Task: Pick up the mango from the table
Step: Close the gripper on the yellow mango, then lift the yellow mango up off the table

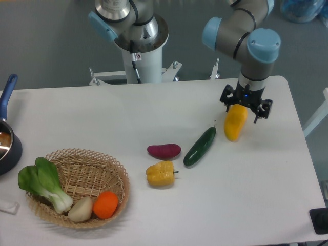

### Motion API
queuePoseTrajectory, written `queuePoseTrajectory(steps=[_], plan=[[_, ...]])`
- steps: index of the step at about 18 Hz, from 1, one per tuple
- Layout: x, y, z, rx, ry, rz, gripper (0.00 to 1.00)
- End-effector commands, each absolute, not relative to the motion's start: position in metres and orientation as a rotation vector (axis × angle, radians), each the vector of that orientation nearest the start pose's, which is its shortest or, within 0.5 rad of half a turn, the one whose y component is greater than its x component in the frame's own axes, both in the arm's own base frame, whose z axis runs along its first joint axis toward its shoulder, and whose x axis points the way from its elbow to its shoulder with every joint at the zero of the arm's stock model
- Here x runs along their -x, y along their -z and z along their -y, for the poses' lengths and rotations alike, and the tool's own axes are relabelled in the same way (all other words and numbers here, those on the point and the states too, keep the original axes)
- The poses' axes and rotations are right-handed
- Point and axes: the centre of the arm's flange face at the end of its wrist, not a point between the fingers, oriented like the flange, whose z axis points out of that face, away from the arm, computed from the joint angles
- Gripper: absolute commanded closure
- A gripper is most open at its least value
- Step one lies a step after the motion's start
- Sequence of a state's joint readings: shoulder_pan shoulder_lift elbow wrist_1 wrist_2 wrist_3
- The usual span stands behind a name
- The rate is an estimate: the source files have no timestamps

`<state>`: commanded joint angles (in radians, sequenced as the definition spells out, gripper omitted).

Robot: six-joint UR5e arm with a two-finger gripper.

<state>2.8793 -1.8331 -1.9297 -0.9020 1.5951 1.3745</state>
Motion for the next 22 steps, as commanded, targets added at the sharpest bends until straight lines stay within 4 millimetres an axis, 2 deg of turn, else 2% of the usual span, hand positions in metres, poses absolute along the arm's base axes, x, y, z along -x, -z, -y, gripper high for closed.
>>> queuePoseTrajectory(steps=[2, 6, 9, 16, 17, 18, 19, 20, 21, 22], plan=[[0.484, -0.244, -0.263, 3.172, -0.085, -0.108, 0.0], [0.492, -0.217, -0.265, 3.182, -0.079, -0.106, 0.0], [0.496, -0.208, -0.266, 3.188, -0.056, -0.109, 0.0], [0.488, -0.192, -0.265, 3.196, 0.004, -0.128, 0.0], [0.49, -0.193, -0.266, 3.195, -0.003, -0.13, 0.06], [0.491, -0.194, -0.266, 3.195, -0.005, -0.133, 0.39], [0.492, -0.194, -0.266, 3.197, -0.003, -0.133, 0.66], [0.492, -0.192, -0.265, 3.206, -0.002, -0.134, 0.85], [0.493, -0.193, -0.264, 3.217, -0.011, -0.134, 0.94], [0.495, -0.196, -0.264, 3.222, -0.023, -0.126, 0.94]])
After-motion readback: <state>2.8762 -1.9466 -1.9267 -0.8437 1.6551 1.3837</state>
